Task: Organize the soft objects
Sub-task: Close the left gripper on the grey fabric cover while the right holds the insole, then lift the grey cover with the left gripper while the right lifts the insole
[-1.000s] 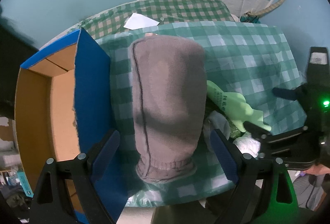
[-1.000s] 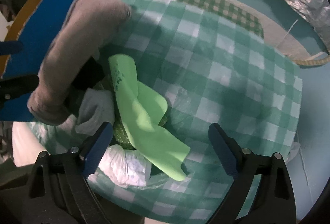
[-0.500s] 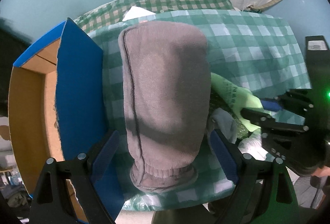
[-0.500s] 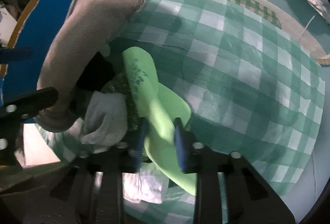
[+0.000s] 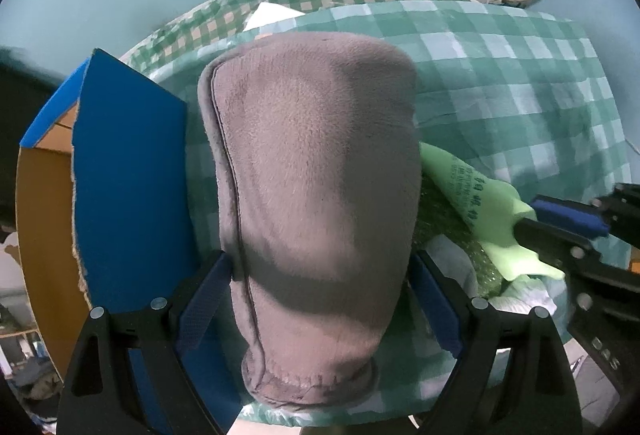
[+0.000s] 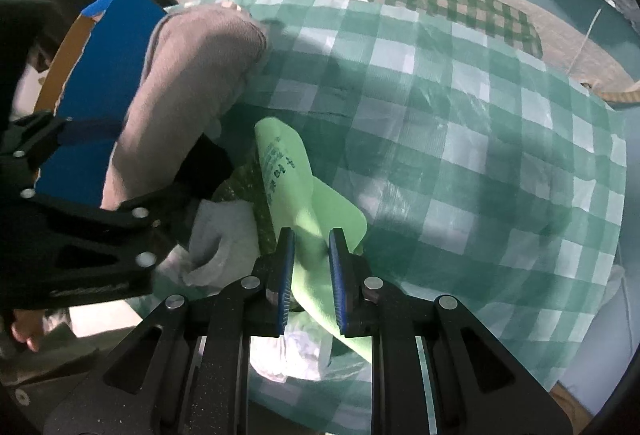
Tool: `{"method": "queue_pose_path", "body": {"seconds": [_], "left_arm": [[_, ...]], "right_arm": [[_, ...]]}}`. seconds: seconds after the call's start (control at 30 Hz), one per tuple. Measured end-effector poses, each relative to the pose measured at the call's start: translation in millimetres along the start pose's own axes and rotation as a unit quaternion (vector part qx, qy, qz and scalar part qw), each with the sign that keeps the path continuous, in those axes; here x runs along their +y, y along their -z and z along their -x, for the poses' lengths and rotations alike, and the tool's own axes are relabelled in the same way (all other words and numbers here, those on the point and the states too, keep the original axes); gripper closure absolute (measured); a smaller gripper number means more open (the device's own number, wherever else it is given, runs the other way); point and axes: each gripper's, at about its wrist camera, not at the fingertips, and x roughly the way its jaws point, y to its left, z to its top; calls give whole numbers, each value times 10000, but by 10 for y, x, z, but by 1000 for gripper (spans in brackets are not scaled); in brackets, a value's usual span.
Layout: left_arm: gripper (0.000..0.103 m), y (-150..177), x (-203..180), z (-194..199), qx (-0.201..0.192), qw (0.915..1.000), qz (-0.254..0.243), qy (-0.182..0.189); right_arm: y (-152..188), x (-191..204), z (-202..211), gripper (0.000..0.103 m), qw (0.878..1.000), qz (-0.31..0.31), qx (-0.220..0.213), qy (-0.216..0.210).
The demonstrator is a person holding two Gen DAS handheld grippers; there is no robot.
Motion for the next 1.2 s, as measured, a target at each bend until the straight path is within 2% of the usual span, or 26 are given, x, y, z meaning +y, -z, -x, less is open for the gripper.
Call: {"method": "queue_pose_path", "body": {"seconds": [0.1, 0.13, 0.17, 0.23, 0.3, 0.33, 0.4, 0.47, 0.5, 0.63, 0.67, 0.7, 0.77, 0.83, 0.87, 1.2], "left_arm": [[14, -21, 28, -60, 66, 10000, 59, -6], [17, -25, 40, -82, 100, 9999, 87, 13], [26, -18, 45, -77, 114, 9999, 107, 37], [30, -24, 72, -83, 88, 9999, 121, 5], [43, -15, 101, -70, 83, 9998, 182, 97], [45, -6, 125, -58, 65, 9995, 246, 196], [56, 12, 160, -30, 22, 9990, 341, 284], [63, 39, 175, 1, -11, 9988, 364, 322], [70, 47, 180, 16, -21, 9988, 361, 330], [79, 105, 223, 115, -82, 9982, 387, 461], [79, 126, 250, 133, -89, 9977, 415, 521], [80, 136, 271, 150, -102, 9972, 437, 592], [81, 166, 306, 177, -131, 9965, 467, 683], [82, 218, 328, 200, -137, 9962, 476, 721], [82, 237, 337, 206, -132, 9961, 481, 722], [82, 381, 398, 424, -292, 9943, 584, 845]], "right_arm": [[-21, 2, -9, 86, 10000, 6, -13, -29], [0, 21, -9, 86, 10000, 37, 16, -24], [7, 22, -28, 85, 10000, 57, 64, 4], [41, 52, -48, 76, 9998, 109, 124, 117], [57, 68, -63, 48, 9995, 203, 88, 203], [66, 75, -63, 44, 9995, 225, 67, 234], [69, 76, -91, 43, 9993, 252, 64, 279], [52, 72, -153, 43, 9992, 229, 126, 297], [47, 71, -176, 43, 9991, 230, 137, 336], [37, 101, -285, 43, 9982, 320, 211, 456], [38, 114, -319, 48, 9979, 356, 244, 479], [41, 129, -328, 64, 9979, 375, 254, 471], [51, 139, -364, 87, 9981, 363, 307, 397], [61, 133, -351, 90, 9985, 300, 283, 359], [63, 131, -327, 95, 9988, 290, 255, 289], [32, 97, 33, 96, 9999, 48, -141, -37]]}}
